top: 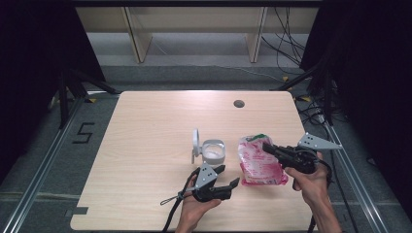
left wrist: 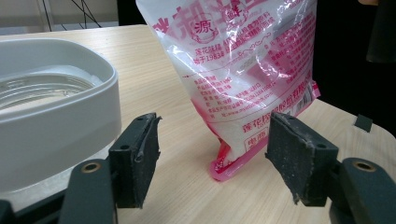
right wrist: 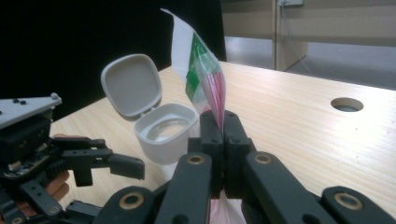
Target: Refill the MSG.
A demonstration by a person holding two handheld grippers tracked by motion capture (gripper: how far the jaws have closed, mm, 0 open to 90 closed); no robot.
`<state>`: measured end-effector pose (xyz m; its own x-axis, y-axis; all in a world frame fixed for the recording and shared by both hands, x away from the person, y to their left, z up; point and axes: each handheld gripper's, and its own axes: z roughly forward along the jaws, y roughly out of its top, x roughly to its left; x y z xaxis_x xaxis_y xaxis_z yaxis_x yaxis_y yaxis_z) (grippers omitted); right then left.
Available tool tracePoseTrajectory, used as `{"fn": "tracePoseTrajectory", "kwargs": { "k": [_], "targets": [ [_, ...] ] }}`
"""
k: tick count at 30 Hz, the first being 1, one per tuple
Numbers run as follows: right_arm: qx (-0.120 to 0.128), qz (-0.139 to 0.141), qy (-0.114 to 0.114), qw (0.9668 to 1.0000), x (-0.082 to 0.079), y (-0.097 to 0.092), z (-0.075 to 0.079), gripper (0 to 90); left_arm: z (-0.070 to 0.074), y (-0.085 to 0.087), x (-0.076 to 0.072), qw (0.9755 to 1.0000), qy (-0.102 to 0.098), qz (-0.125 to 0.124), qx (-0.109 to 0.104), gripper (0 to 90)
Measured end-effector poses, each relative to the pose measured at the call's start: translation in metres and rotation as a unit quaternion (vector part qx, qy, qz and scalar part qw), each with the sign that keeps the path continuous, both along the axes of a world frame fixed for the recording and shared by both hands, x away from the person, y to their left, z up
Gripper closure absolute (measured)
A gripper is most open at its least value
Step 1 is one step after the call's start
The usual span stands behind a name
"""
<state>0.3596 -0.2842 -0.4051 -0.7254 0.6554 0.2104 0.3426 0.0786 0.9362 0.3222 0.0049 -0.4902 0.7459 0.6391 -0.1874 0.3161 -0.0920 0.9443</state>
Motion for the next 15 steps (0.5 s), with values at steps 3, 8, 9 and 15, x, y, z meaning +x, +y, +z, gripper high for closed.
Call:
{"fn": "tracePoseTrajectory", "kwargs": {
  "k": [3,8,9,15],
  "targets": [
    [-0.014,-0.003,0.000,0.9999,0.000,0.000,-0.001,90.0,0.000,0.001,0.000,1.0000,-0.002,-0.001,0.005,33.3],
    [-0.026,-0.009,0.002,0.9996,0.004,-0.008,-0.012,90.0,0.000,0.003,0.001,1.0000,-0.003,-0.002,0.006,32.8],
    [-0.027,-0.018,0.018,0.9993,0.003,-0.008,-0.015,90.0,0.000,0.003,0.001,1.0000,-0.004,-0.002,0.007,32.7],
    [-0.038,-0.025,0.020,0.9988,0.012,-0.014,-0.028,90.0,0.000,0.003,-0.001,0.9999,-0.002,-0.001,0.010,32.6]
  ]
}}
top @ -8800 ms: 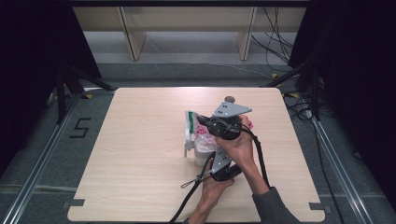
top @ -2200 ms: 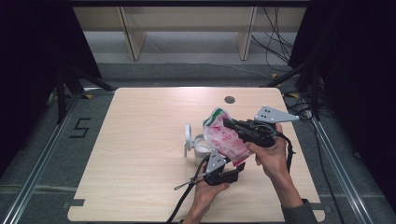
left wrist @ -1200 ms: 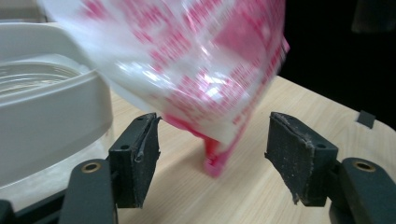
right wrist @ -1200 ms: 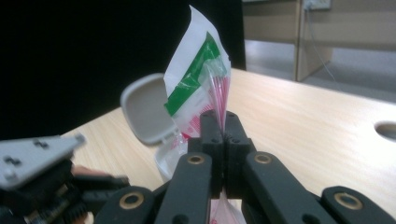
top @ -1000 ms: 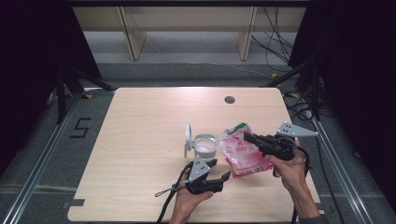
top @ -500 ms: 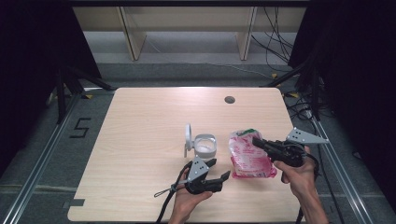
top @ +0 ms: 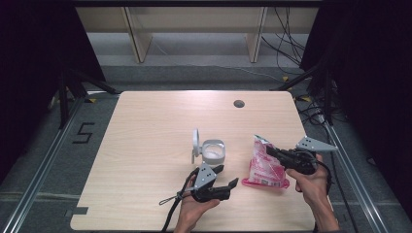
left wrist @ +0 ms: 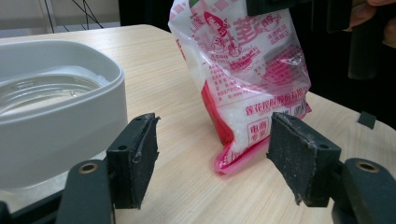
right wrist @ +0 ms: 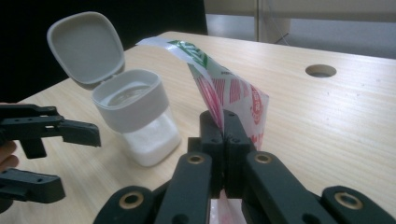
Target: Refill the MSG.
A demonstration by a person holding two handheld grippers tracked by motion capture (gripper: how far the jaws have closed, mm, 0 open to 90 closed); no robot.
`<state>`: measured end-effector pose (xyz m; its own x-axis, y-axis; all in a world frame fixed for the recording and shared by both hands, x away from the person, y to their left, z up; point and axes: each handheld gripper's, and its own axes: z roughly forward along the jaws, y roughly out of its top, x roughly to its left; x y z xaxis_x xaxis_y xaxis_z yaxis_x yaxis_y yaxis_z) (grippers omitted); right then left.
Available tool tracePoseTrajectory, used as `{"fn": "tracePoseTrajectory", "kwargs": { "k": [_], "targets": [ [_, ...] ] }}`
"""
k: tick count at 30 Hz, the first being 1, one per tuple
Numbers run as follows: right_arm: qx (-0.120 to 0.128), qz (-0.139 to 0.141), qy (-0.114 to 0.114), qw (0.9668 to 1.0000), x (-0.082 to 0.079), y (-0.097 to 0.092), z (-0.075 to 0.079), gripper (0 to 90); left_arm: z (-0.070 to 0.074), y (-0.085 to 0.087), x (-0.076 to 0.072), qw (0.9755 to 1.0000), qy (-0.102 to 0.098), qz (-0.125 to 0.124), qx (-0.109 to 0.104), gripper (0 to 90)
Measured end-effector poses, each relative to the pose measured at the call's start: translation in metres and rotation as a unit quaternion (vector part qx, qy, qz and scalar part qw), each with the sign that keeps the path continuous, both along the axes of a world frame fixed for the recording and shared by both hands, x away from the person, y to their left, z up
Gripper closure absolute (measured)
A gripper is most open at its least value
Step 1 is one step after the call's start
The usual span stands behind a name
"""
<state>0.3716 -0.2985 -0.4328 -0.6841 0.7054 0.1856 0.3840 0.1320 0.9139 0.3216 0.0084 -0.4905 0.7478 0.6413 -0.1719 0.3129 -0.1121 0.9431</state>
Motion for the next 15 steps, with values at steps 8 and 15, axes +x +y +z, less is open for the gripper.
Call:
{"fn": "tracePoseTrajectory", "kwargs": {
  "k": [8,15],
  "targets": [
    [-0.017,-0.013,0.021,0.9996,0.004,-0.006,-0.010,90.0,0.000,0.000,0.001,1.0000,0.002,0.006,-0.003,32.5],
    [-0.007,-0.036,0.044,0.9984,0.008,-0.015,-0.018,90.0,0.000,0.001,0.002,1.0000,0.000,0.006,-0.003,32.2]
  ]
}}
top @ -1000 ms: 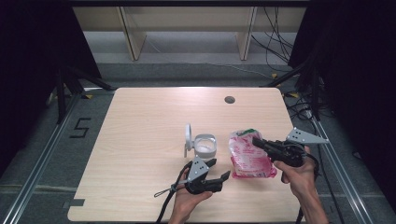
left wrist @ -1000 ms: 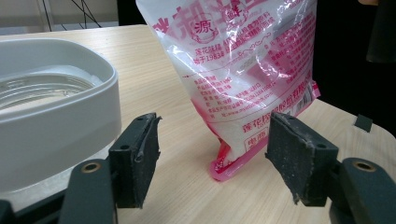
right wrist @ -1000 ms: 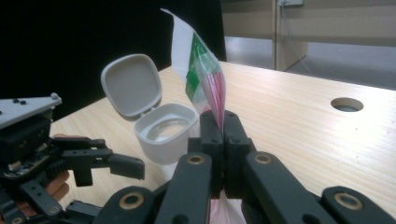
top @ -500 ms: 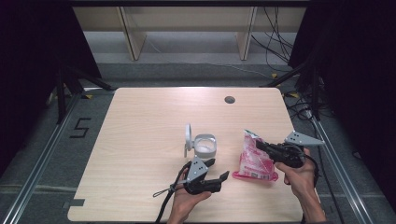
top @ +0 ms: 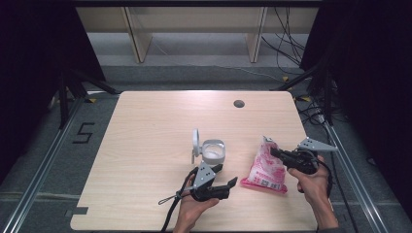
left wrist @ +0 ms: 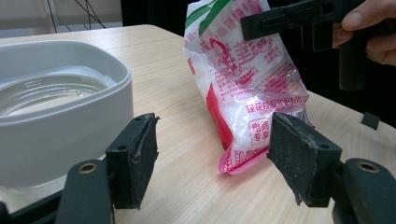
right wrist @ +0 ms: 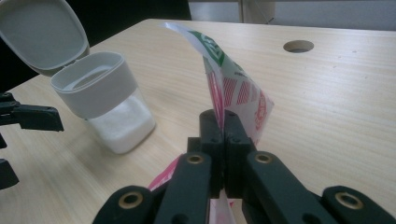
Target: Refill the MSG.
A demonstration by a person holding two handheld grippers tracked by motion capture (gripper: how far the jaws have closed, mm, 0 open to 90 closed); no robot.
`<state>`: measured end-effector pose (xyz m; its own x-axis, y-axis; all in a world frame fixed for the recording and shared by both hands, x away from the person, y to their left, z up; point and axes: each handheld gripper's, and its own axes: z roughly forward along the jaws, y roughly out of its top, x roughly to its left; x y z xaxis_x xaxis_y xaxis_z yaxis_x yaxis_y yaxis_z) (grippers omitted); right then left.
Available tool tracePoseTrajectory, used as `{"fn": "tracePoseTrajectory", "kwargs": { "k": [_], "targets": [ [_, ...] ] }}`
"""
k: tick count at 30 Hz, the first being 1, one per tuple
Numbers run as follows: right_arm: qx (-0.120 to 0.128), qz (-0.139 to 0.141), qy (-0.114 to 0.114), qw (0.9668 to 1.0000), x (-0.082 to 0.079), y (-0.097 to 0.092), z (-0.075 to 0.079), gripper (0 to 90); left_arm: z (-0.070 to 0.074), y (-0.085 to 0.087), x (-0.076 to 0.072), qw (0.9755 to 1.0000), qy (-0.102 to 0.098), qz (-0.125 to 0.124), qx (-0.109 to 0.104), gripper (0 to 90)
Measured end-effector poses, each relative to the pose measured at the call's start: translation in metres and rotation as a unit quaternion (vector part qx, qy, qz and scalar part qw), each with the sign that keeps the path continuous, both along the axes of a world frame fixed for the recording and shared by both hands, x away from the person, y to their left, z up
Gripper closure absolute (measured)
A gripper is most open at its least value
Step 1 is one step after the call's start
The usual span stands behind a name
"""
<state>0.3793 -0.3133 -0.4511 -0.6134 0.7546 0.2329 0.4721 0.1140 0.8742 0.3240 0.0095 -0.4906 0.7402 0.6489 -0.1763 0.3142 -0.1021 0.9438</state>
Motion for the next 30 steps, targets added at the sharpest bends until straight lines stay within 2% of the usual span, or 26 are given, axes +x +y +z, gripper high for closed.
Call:
{"fn": "tracePoseTrajectory", "kwargs": {
  "k": [1,3,5,6,7,8,9,11,12,13,14,15,16,17,18,19,20,21,22,23,24,25,27,28,29,30],
  "targets": [
    [-0.006,0.002,-0.007,1.0000,0.002,0.000,-0.001,90.0,0.001,0.000,0.000,1.0000,0.001,0.000,0.001,32.1],
    [-0.011,0.000,-0.006,0.9999,0.003,0.001,-0.004,89.8,0.001,0.000,0.000,1.0000,0.000,0.003,0.007,32.0],
    [-0.013,-0.013,0.013,0.9998,0.001,0.002,-0.004,89.8,0.001,0.001,0.000,0.9999,0.000,0.003,0.014,31.7],
    [-0.018,-0.018,0.012,0.9996,0.002,0.000,-0.005,89.7,0.001,0.001,0.000,0.9999,0.000,0.003,0.015,31.4],
    [-0.003,-0.019,0.011,0.9997,0.002,0.000,-0.006,89.7,0.001,0.002,0.001,1.0000,-0.002,0.001,0.006,31.4],
    [-0.014,-0.012,0.001,0.9998,0.004,-0.003,-0.006,89.6,0.002,0.003,0.001,1.0000,0.000,0.002,0.006,31.2],
    [-0.014,-0.014,0.001,0.9998,0.004,-0.004,-0.006,89.6,0.003,0.003,0.000,1.0000,0.002,0.006,0.006,31.1],
    [-0.008,-0.026,0.020,0.9994,0.002,-0.004,-0.006,89.3,0.003,0.004,0.001,1.0000,-0.003,0.000,0.003,31.1],
    [-0.006,-0.027,0.021,0.9994,0.002,-0.004,-0.006,89.0,0.005,0.006,0.000,1.0000,0.000,0.004,0.006,31.1],
    [-0.024,-0.022,0.000,0.9995,0.006,-0.006,-0.009,88.3,0.005,0.007,0.000,1.0000,-0.002,0.004,0.007,31.1],
    [-0.014,-0.029,0.013,0.9994,0.004,-0.004,-0.009,88.2,0.006,0.008,0.000,0.9999,-0.001,0.009,0.007,31.1],
    [-0.032,-0.027,-0.003,0.9991,0.006,-0.006,-0.011,88.1,0.006,0.009,0.000,0.9999,-0.005,0.009,0.006,31.0],
    [-0.018,-0.034,0.016,0.9991,0.004,-0.005,-0.011,88.1,0.007,0.011,-0.001,0.9998,-0.005,0.012,0.014,31.0],
    [-0.015,-0.036,0.019,0.9990,0.004,-0.005,-0.011,88.1,0.008,0.013,-0.002,0.9998,-0.007,0.010,0.016,31.0],
    [-0.025,-0.035,0.006,0.9991,0.006,-0.007,-0.012,87.9,0.008,0.014,-0.001,0.9998,-0.010,0.009,0.012,31.0],
    [-0.023,-0.030,0.004,0.9993,0.007,-0.007,-0.013,87.3,0.009,0.017,-0.002,0.9997,-0.006,0.012,0.020,30.9],
    [-0.031,-0.038,0.001,0.9988,0.008,-0.009,-0.013,86.7,0.009,0.019,-0.001,0.9997,-0.008,0.012,0.018,30.8],
    [-0.014,-0.041,0.017,0.9989,0.006,-0.007,-0.014,86.5,0.009,0.021,0.000,0.9998,-0.008,0.012,0.012,30.8],
    [-0.026,-0.042,0.005,0.9988,0.008,-0.010,-0.015,86.2,0.009,0.024,0.000,0.9997,-0.008,0.015,0.016,30.9],
    [-0.025,-0.047,0.025,0.9983,0.006,-0.010,-0.016,85.8,0.009,0.026,-0.001,0.9997,-0.007,0.016,0.018,30.9],
    [-0.029,-0.043,0.016,0.9985,0.008,-0.012,-0.017,85.3,0.009,0.028,-0.001,0.9997,-0.007,0.016,0.015,30.9],
    [-0.030,-0.048,0.017,0.9983,0.007,-0.012,-0.017,84.0,0.009,0.030,-0.002,0.9996,-0.008,0.019,0.018,30.9],
    [-0.019,-0.058,0.040,0.9973,0.005,-0.010,-0.017,80.3,0.008,0.034,-0.002,0.9995,-0.007,0.015,0.026,30.8],
    [-0.020,-0.054,0.028,0.9980,0.007,-0.010,-0.019,78.3,0.007,0.036,-0.002,0.9995,-0.005,0.017,0.026,30.8],
    [-0.029,-0.053,0.028,0.9978,0.007,-0.010,-0.020,75.5,0.006,0.038,-0.002,0.9995,-0.006,0.021,0.022,30.7],
    [-0.024,-0.056,0.033,0.9976,0.007,-0.010,-0.020,71.8,0.006,0.040,-0.003,0.9995,-0.006,0.022,0.023,30.7]
  ]
}}
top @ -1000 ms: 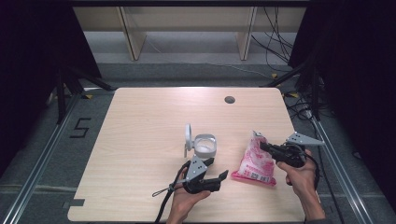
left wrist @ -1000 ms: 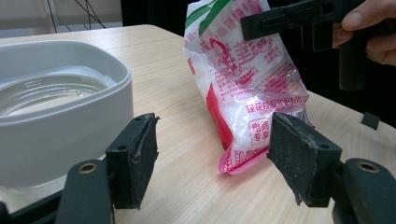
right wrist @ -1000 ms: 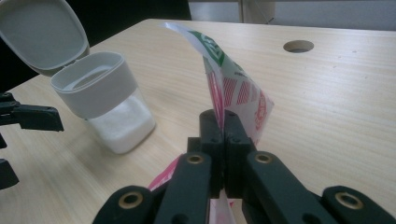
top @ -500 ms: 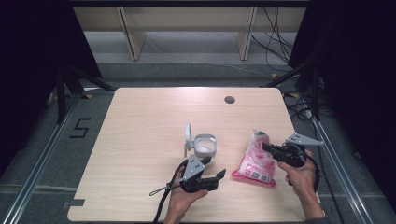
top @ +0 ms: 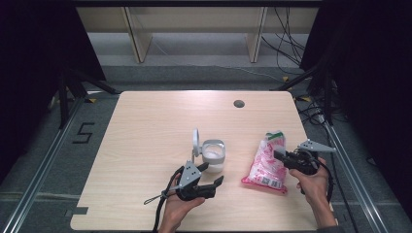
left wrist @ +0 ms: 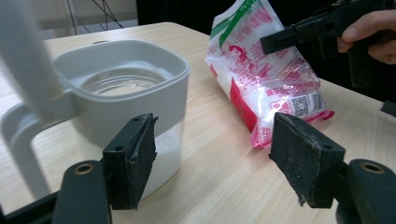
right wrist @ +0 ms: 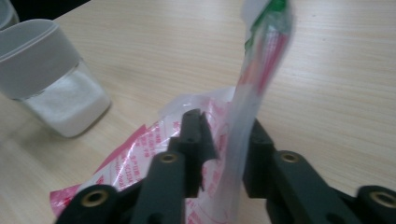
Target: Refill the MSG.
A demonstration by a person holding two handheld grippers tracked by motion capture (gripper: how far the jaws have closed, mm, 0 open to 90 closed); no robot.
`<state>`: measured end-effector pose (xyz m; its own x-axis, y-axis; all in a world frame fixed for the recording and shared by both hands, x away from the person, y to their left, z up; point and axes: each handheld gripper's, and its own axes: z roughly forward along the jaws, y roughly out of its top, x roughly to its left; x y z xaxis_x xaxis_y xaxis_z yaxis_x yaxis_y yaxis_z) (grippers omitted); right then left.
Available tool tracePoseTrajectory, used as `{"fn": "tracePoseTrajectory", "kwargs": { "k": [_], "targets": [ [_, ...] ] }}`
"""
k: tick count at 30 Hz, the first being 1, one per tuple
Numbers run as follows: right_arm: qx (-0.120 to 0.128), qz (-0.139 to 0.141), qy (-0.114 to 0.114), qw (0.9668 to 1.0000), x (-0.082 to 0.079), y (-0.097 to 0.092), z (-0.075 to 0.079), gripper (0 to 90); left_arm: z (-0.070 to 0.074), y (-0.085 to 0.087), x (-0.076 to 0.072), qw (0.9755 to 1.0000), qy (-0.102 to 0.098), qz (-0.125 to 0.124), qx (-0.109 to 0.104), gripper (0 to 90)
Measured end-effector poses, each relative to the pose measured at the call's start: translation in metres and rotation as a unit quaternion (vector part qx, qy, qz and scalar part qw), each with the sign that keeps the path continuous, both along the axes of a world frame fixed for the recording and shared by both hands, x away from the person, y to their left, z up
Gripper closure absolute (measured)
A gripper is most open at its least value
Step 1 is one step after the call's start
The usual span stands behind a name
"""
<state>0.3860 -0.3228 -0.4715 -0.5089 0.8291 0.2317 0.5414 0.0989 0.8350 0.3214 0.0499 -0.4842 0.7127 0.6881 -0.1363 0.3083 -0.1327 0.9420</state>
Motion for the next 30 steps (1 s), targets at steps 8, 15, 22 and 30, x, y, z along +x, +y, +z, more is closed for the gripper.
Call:
{"fn": "tracePoseTrajectory", "kwargs": {
  "k": [8,15,22,30],
  "targets": [
    [-0.026,-0.036,0.002,0.9990,-0.007,-0.003,0.003,55.7,-0.003,0.018,-0.003,0.9999,-0.003,0.013,0.004,31.0],
    [-0.027,-0.052,-0.023,0.9980,-0.012,-0.012,0.003,48.7,-0.001,0.025,-0.004,0.9998,-0.005,0.020,0.009,31.0],
    [-0.017,-0.062,-0.025,0.9976,-0.023,-0.010,0.010,47.5,0.000,0.035,-0.004,0.9994,-0.008,0.032,0.013,31.3],
    [-0.033,-0.059,-0.053,0.9963,-0.029,-0.004,0.014,44.6,0.003,0.047,-0.001,0.9987,-0.008,0.050,0.011,31.3]
  ]
}}
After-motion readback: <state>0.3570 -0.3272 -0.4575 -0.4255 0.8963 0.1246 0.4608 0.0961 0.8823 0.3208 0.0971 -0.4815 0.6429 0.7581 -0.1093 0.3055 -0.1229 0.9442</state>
